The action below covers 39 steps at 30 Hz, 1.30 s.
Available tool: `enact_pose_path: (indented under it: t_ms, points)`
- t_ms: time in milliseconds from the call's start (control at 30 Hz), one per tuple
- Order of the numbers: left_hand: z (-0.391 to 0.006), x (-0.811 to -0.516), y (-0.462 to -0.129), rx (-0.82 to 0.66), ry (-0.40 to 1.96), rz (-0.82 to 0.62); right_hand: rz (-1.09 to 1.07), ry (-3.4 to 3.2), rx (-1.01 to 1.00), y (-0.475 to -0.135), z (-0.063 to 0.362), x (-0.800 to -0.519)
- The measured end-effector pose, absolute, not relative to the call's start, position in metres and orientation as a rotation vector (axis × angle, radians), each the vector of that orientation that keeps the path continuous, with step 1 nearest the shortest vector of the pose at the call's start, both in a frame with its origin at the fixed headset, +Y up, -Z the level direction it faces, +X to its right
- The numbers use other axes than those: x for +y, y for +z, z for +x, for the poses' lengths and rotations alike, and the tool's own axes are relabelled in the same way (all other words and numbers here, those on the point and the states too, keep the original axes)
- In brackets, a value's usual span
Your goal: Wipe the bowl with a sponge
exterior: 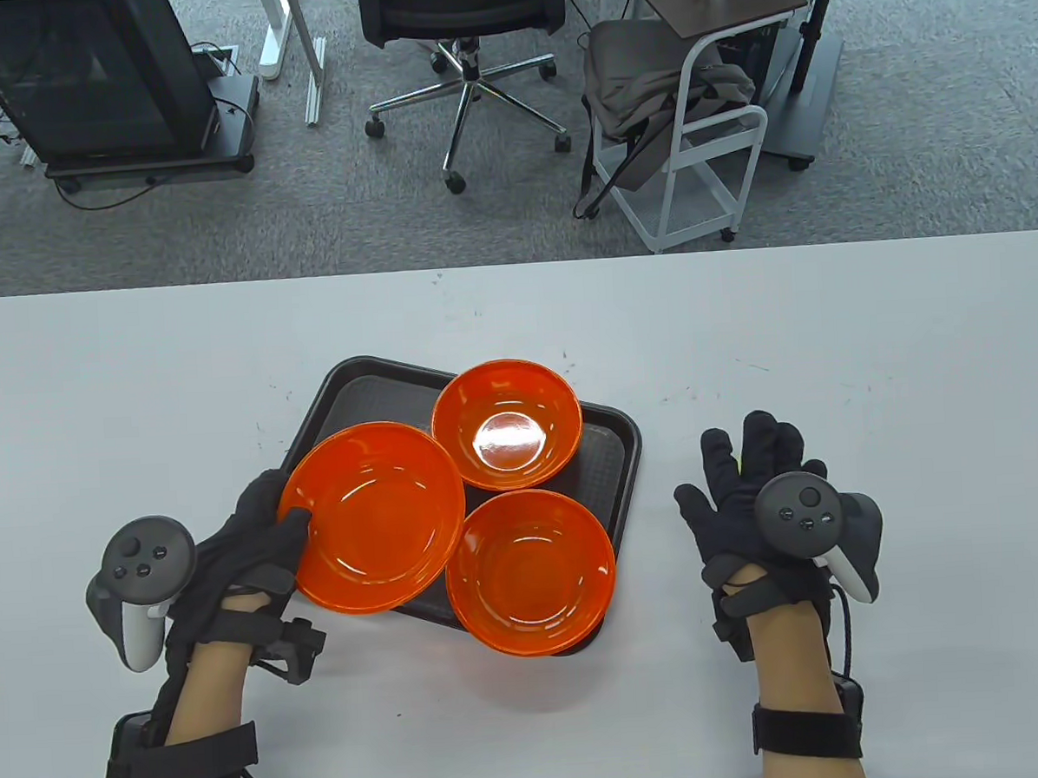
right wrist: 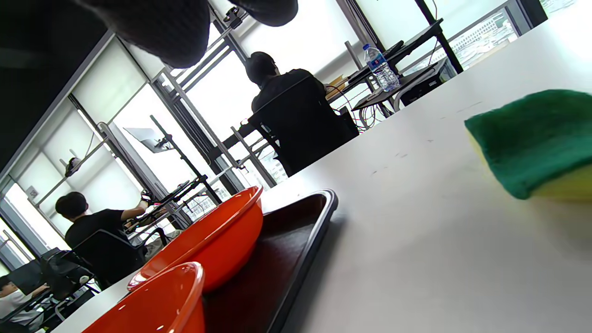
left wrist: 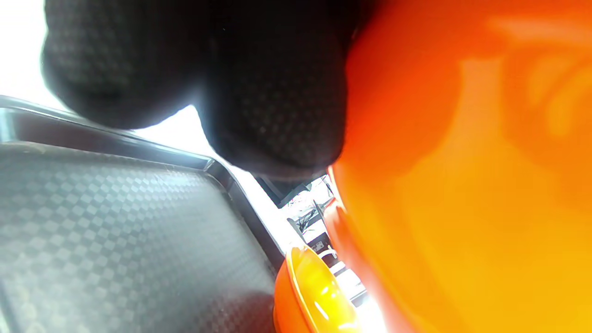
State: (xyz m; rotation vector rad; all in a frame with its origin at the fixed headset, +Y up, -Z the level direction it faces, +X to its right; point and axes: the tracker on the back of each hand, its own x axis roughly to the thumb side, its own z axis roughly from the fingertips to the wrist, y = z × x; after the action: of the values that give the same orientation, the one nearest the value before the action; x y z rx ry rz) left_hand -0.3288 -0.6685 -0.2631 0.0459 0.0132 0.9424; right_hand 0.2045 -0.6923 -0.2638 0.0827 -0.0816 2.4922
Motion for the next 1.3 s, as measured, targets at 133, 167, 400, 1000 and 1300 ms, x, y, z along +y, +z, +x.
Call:
enact_pose_path:
  t_ms: [133, 167, 400, 1000, 1300]
  points:
    - [-0.327, -0.672, -0.264, 0.011, 0.929, 0.030, -0.033, 2.539, -0.021, -0.268, 0.221, -0.705]
    - [-0.327, -0.672, -0.265, 0.009, 0.927, 0.025, -0.086, 2.534, 0.002, -0.269, 0.227, -0.711]
    - [-0.326, -0.674, -0.266, -0.002, 0.925, 0.011, -0.296, 2.580, 0.123, -0.277, 0.251, -0.742]
    - [-0.326, -0.673, -0.265, 0.002, 0.936, 0.002, -0.335, 2.924, 0.182, -0.296, 0.241, -0.772]
    - [-0.327, -0.673, -0.265, 0.008, 0.927, -0.003, -0.284, 2.924, -0.060, -0.294, 0.233, -0.748]
